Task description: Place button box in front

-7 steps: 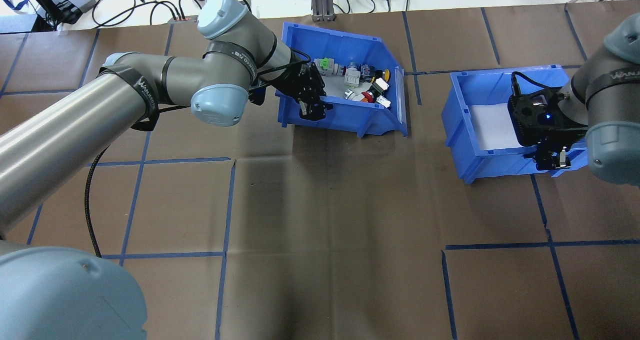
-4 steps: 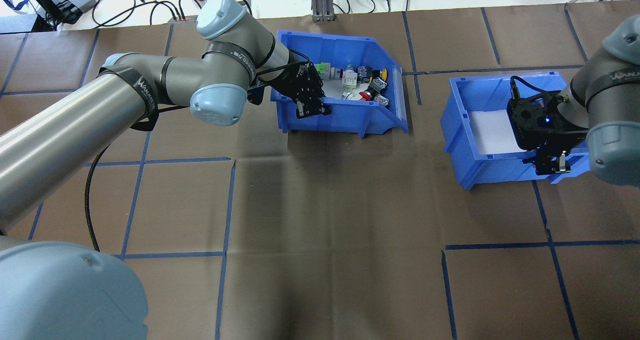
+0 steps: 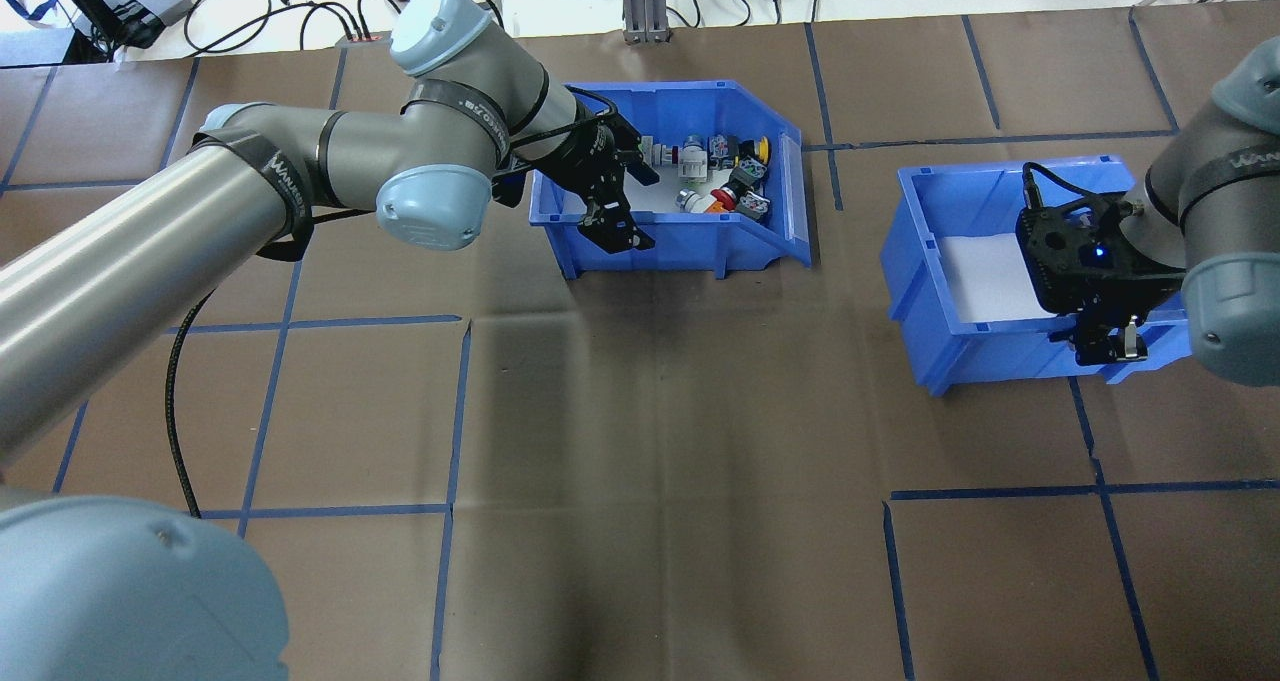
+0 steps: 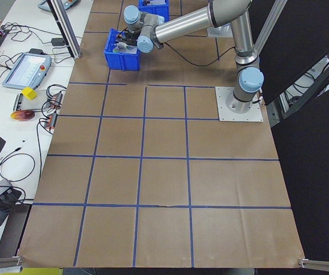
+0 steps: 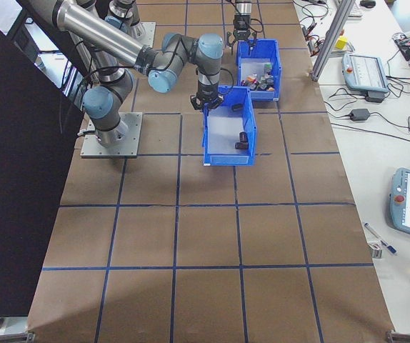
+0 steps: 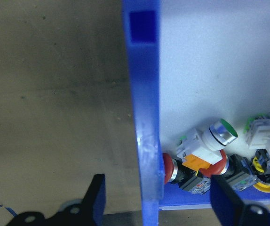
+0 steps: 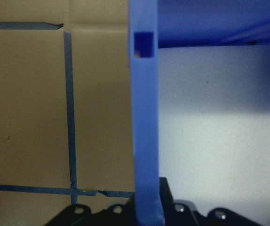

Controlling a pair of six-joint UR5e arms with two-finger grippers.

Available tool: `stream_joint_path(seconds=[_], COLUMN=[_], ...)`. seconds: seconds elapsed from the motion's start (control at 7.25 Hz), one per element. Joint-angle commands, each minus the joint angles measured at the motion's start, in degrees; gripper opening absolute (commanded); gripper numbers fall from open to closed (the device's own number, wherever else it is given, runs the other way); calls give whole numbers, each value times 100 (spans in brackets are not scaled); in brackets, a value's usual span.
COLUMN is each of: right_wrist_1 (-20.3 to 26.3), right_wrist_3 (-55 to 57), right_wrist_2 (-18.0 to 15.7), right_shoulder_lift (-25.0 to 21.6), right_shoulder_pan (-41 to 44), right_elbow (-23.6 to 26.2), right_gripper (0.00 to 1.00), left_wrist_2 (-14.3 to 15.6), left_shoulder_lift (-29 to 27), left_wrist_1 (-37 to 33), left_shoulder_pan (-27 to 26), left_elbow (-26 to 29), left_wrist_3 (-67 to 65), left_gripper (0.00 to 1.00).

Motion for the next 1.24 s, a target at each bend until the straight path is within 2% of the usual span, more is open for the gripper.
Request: stream_joint_path(seconds=[0.0, 0.14, 0.41, 0.55, 0.69, 0.97, 1.1], right_wrist_1=[170, 75, 152, 161, 162, 153, 109], right_wrist_3=[17, 60, 576, 640, 841, 1621, 2104], right_wrist_2=[-16, -25, 45, 80, 80, 28, 19], right_shoulder_lift=[-511, -774, -1031, -1032, -1040, -1032, -1032], right_shoulder_pan=[4, 4, 38, 108, 292, 1089, 1607], right_elbow=[410, 717, 834, 843, 843, 843, 852], right_gripper=[10, 10, 10, 10, 10, 10, 10], left_wrist_2=[644, 1215, 2157, 2771, 3142, 3155, 3094], left_shoulder_lift=[617, 855, 1618, 1909, 2208, 2780, 3017], left_wrist_1=[-822, -1254, -1915, -2405, -2984, -3112, -3557], left_shoulder_pan=[-1, -1, 8, 78, 209, 236, 263], left_elbow=[112, 130, -9, -10, -2, -28, -28], left_wrist_3=[875, 2144, 4632, 5854, 6936, 8470, 8833], left_gripper=[90, 98, 98, 99, 99, 99, 99])
